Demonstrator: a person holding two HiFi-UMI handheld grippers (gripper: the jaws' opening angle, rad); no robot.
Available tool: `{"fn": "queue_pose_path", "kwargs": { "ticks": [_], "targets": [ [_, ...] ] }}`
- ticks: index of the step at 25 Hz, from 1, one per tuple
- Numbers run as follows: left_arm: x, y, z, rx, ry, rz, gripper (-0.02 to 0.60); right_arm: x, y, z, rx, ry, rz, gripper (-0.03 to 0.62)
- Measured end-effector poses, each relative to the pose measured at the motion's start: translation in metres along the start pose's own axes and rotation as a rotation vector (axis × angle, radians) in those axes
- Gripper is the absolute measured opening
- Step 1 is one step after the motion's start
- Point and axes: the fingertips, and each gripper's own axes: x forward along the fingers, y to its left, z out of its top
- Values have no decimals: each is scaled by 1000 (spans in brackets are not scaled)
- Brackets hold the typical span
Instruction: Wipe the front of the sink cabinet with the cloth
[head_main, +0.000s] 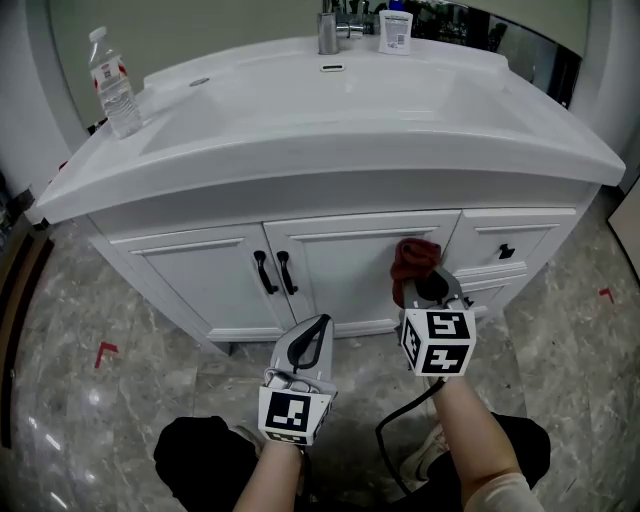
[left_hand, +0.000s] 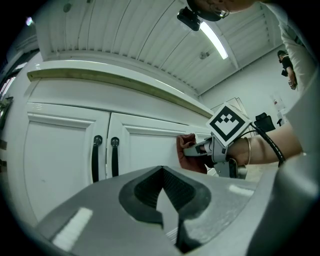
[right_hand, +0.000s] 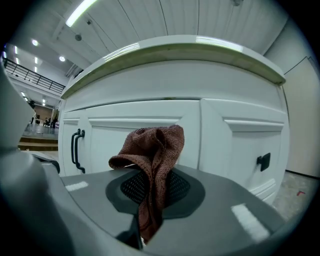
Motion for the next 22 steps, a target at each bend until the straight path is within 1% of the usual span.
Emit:
{"fn": "queue_pose_path", "kwargs": {
  "ticks": [3, 7, 8, 10, 12, 14, 15, 17, 19, 22],
  "targets": [
    [5, -9, -1, -2, 9, 4, 0, -9, -23, 0, 11, -1, -9, 84],
    [9, -16, -7, -38, 8, 20, 0, -20, -49, -6, 22, 8, -77, 80],
    [9, -18, -9, -48, 8, 22, 0, -22, -50, -9, 30, 14, -78, 80],
    [5, -18, -14, -50, 15, 28, 0, -23, -41, -16, 33, 20, -53, 80],
    [-1, -13, -20, -10, 25, 43, 0, -20, -18, -22, 22, 14, -2, 80],
    [-10, -1, -25, 45, 38, 68, 0, -13, 15, -31, 6, 11, 66, 80],
    [-16, 7, -28, 58, 43, 85, 0, -9, 35, -37, 1, 13, 103, 80],
    [-28, 28, -32, 50, 47, 124, 0, 1, 74, -49, 3, 25, 173, 80],
    [-41, 47, -36, 21, 49, 162, 0, 9, 110, -59, 4, 36, 232, 80],
    [-55, 70, -40, -28, 45, 204, 0, 22, 150, -65, -11, 31, 281, 80]
  ]
}}
